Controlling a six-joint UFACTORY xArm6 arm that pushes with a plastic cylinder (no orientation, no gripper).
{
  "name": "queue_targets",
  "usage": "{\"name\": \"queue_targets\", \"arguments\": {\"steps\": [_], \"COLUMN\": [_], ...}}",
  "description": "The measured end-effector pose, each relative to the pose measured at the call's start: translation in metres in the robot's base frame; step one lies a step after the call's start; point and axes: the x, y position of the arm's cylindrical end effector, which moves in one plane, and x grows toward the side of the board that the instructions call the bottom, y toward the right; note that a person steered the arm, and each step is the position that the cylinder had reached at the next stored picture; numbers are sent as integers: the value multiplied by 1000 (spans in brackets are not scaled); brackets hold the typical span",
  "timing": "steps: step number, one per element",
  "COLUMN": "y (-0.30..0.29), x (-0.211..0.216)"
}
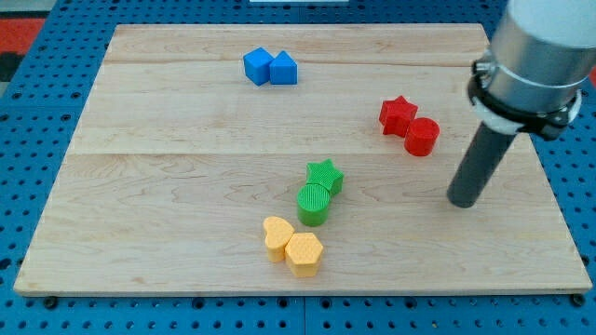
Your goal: Move the yellow hexagon to the bottom centre slightly
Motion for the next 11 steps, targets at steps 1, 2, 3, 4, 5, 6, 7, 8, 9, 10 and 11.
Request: {"name": "queue_targets", "arguments": {"steps": [1,2,3,4,5,6,7,8,9,10,11], "y": [-32,-68,-99,-119,-123,-123,-123,-138,-150,-178,-200], "x": [11,12,13,19,20,20,26,35,38,31,4]}}
